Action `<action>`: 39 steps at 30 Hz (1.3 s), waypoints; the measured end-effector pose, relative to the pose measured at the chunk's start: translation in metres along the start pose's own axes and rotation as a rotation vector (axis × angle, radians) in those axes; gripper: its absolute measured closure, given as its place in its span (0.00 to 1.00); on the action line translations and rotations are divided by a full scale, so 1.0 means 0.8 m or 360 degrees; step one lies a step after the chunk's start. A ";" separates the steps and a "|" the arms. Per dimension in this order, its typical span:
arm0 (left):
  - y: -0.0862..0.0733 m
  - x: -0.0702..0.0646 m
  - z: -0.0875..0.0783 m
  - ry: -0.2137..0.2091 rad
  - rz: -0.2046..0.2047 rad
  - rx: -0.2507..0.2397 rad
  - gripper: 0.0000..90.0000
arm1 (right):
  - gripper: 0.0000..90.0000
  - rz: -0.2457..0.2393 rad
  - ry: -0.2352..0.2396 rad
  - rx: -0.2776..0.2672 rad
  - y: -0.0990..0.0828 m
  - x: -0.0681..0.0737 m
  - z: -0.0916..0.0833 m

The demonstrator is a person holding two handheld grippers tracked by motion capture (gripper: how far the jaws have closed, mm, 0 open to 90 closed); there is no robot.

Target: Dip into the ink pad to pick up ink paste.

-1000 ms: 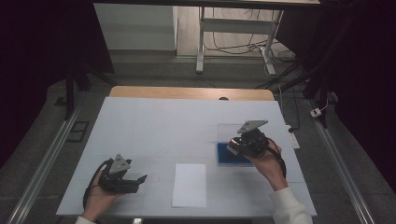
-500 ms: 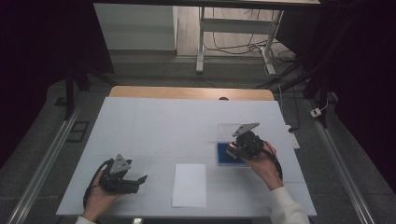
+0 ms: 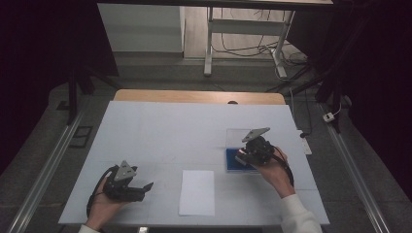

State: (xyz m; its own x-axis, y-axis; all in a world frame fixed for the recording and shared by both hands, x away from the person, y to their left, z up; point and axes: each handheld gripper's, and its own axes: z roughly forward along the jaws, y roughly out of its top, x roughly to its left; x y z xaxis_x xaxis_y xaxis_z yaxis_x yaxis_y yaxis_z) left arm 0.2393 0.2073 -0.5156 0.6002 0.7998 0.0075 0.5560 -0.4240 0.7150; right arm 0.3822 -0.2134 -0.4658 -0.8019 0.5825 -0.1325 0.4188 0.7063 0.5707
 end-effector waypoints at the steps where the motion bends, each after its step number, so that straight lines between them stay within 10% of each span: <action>1: 0.000 0.000 0.000 -0.0001 0.0001 -0.0001 0.20 | 0.78 0.0001 0.0002 0.0003 0.000 0.000 0.000; 39: 0.002 -0.005 -0.001 0.0004 0.0009 0.0004 0.20 | 0.78 -0.0009 -0.0027 0.0034 -0.003 0.005 0.009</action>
State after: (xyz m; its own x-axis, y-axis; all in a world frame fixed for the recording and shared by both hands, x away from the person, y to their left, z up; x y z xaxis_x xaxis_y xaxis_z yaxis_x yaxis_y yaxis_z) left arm 0.2372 0.2036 -0.5141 0.6019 0.7985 0.0133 0.5541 -0.4296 0.7130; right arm 0.3813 -0.2100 -0.4739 -0.7971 0.5851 -0.1495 0.4235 0.7180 0.5524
